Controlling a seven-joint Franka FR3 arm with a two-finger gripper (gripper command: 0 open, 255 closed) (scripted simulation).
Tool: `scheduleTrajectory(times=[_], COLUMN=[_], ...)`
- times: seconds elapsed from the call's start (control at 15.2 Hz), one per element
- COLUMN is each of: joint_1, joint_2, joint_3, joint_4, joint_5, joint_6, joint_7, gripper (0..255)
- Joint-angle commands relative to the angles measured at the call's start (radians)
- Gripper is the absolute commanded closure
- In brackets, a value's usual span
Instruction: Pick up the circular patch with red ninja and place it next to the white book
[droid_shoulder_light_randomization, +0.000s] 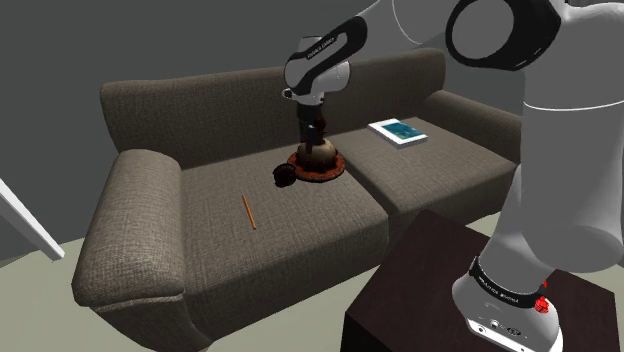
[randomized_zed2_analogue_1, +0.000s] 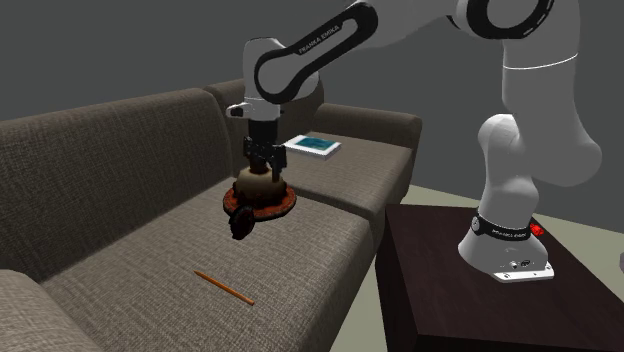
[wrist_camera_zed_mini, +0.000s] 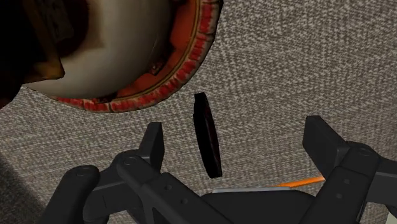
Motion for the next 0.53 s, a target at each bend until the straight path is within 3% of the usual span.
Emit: scheduleTrajectory(times=[0.0,0.26,0.46], joint_1=[-0.009,-0.026,-0.027], joint_2=[0.074,0.205,0.223], joint_3=[0.026,0.079,0.085], joint_4=[0.069,0.203,0.202], joint_5=[0.026,0.052,0.058], joint_6=[-0.001,-0.009,0.011], joint_7=[-0.063,-0.164,-0.171], gripper=[0,0,0])
